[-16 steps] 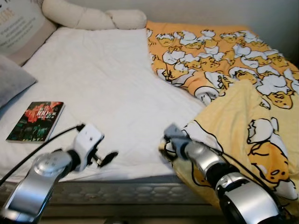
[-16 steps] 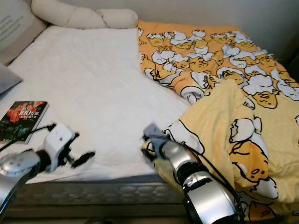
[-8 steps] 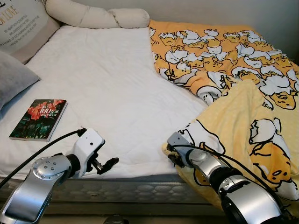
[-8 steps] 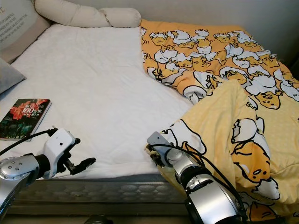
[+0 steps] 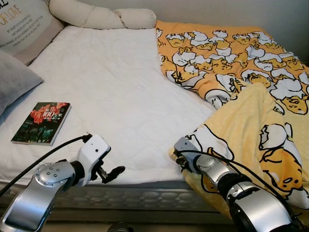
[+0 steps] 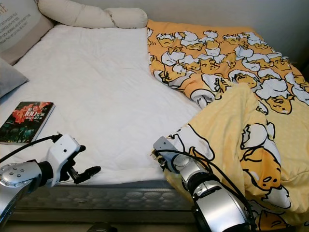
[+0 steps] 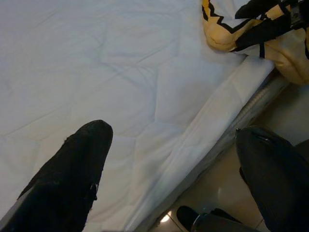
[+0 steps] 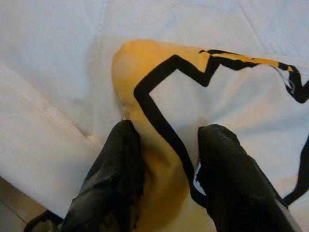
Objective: Clean up the room
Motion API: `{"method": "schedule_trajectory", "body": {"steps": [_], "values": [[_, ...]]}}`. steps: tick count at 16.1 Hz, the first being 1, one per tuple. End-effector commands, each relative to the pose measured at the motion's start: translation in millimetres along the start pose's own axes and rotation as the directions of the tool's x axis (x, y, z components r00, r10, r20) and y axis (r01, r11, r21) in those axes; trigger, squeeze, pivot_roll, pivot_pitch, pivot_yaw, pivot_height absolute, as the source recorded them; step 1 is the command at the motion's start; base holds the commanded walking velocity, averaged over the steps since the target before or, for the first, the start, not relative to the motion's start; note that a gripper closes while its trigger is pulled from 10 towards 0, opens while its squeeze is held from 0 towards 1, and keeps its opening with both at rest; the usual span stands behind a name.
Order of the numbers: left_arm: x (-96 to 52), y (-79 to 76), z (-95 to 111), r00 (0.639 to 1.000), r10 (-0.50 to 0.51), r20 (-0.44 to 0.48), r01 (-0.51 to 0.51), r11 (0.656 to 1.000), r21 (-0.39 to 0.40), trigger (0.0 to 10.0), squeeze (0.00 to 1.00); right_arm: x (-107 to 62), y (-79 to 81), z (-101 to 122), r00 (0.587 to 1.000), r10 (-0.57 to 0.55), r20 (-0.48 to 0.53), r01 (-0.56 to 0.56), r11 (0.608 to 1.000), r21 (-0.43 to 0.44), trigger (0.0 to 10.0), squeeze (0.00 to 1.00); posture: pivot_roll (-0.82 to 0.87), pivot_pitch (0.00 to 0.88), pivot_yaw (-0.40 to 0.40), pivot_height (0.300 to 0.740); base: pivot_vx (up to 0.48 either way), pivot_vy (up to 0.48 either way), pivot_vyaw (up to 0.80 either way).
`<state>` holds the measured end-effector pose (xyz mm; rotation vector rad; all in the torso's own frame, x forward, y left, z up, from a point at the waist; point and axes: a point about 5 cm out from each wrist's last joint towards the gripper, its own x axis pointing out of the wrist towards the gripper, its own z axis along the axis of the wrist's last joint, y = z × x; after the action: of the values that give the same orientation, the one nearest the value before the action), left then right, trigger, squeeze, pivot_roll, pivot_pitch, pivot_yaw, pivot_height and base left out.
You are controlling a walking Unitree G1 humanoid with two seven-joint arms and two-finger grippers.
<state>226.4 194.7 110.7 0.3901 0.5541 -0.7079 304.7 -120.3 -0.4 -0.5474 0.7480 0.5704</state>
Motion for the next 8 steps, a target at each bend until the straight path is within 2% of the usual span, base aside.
{"method": "schedule_trajectory", "body": {"steps": [1, 2, 4, 7, 8], "values": [[1.7, 0.3, 4.1, 1.000, -0.014, 0.006, 0.014, 1.000, 0.012, 10.0, 0.00, -1.6, -4.0, -5.1, 1.000, -0.004, 0.004, 0.004, 0.999, 0.040, 0.0, 0.00, 0.15, 0.000, -0.037, 0.740, 0.000, 0.000, 0.00], [4.5, 0.2, 5.1, 1.000, -0.021, 0.010, 0.021, 1.000, 0.013, 10.0, 0.00, -1.8, -3.4, -1.8, 0.999, 0.021, 0.039, -0.024, 0.996, 0.086, 0.0, 0.00, 0.13, 0.000, -0.031, 0.740, 0.000, 0.000, 0.00], [9.4, 0.5, 8.2, 0.999, -0.030, 0.020, 0.030, 0.999, 0.017, 10.0, 0.00, -2.1, -1.4, 1.1, 0.995, 0.069, 0.077, -0.078, 0.990, 0.115, 0.0, 0.00, 0.12, 0.000, -0.025, 0.740, 0.000, 0.000, 0.00], [11.6, 2.4, 10.9, 0.999, -0.021, 0.031, 0.021, 1.000, 0.019, 10.0, 0.00, -3.7, -2.0, -2.4, 0.989, 0.101, 0.105, -0.120, 0.976, 0.184, 0.0, 0.00, 0.12, 0.000, -0.024, 0.740, 0.000, 0.000, 0.00], [11.3, 2.2, 11.1, 0.999, -0.021, 0.034, 0.020, 1.000, 0.018, 10.0, 0.00, -6.1, -2.9, -7.3, 0.980, 0.146, 0.135, -0.173, 0.962, 0.213, 0.0, 0.00, 0.13, 0.000, -0.029, 0.740, 0.000, 0.000, 0.00]]}}
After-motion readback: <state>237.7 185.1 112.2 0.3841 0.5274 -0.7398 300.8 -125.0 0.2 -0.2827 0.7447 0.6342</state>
